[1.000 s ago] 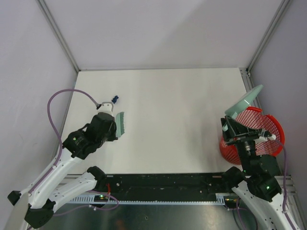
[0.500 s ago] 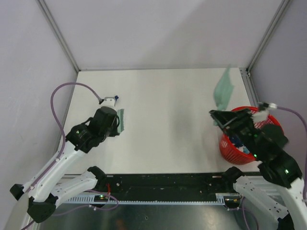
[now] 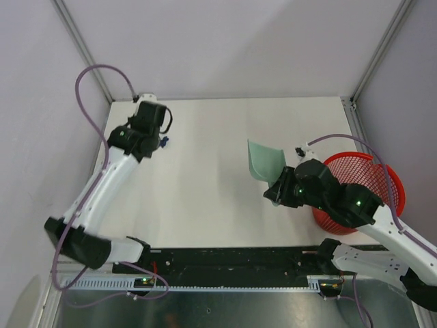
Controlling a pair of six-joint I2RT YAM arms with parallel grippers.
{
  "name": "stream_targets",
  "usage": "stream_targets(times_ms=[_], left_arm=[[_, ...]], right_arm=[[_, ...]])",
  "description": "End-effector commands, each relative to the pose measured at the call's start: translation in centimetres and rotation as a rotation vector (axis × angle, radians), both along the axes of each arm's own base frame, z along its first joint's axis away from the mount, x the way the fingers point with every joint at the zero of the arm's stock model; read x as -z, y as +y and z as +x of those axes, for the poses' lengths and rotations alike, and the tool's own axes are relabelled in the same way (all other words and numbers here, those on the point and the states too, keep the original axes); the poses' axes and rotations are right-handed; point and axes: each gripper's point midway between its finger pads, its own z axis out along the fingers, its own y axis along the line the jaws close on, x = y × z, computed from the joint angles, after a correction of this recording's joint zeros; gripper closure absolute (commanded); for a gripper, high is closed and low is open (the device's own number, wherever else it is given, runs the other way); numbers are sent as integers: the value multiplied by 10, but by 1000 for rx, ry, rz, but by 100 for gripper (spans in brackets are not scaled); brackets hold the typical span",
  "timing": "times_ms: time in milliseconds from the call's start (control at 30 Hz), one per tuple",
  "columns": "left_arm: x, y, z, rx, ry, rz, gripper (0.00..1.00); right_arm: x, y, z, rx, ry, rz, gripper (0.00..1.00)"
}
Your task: Sweep away the paper scraps from the table
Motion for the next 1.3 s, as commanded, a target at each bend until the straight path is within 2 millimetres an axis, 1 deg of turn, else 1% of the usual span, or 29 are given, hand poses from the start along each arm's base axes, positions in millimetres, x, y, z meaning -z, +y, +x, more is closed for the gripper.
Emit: stream_targets(times_ms=[0, 33, 67, 100, 133, 200, 267, 433, 467, 567, 700, 867, 1067, 1167, 1267], left_arm=[[-6, 24, 45, -52, 46, 121, 100], [3, 24, 59, -41, 86, 129, 100], [7, 24, 70, -30, 110, 144, 100], [19, 24, 82, -27, 152, 172, 100], [26, 25, 92, -22, 181, 202, 100], [50, 25, 111, -14, 255, 258, 100], [69, 19, 125, 6, 298, 265, 100], [102, 3, 151, 89, 374, 257, 100], [110, -2, 155, 114, 391, 242, 100], [127, -14, 160, 172, 422, 201, 100], [134, -33, 159, 274, 444, 152, 100], [142, -64, 146, 425, 483, 130, 100], [152, -101, 119, 566, 532, 197, 100], [160, -121, 104, 622, 555, 177, 100], [166, -134, 85, 652, 577, 164, 100]], right_arm=[[-4, -4, 0, -40, -65, -93, 100], [-3, -5, 0, -46, -68, -105, 100], [-1, -5, -2, -56, -71, -116, 100], [1, -5, -3, -62, -73, -127, 100], [3, -6, -4, -68, -74, -136, 100], [7, -8, -7, -76, -73, -148, 100], [11, -12, -10, -82, -73, -155, 100], [24, -20, -16, -102, -69, -185, 100], [27, -23, -16, -104, -66, -199, 100], [32, -28, -18, -112, -58, -231, 100], [38, -32, -20, -116, -48, -255, 100], [39, -32, -22, -121, -48, -247, 100], [40, -35, -25, -117, -44, -236, 100], [42, -39, -27, -112, -40, -239, 100], [44, -41, -28, -107, -36, -247, 100]])
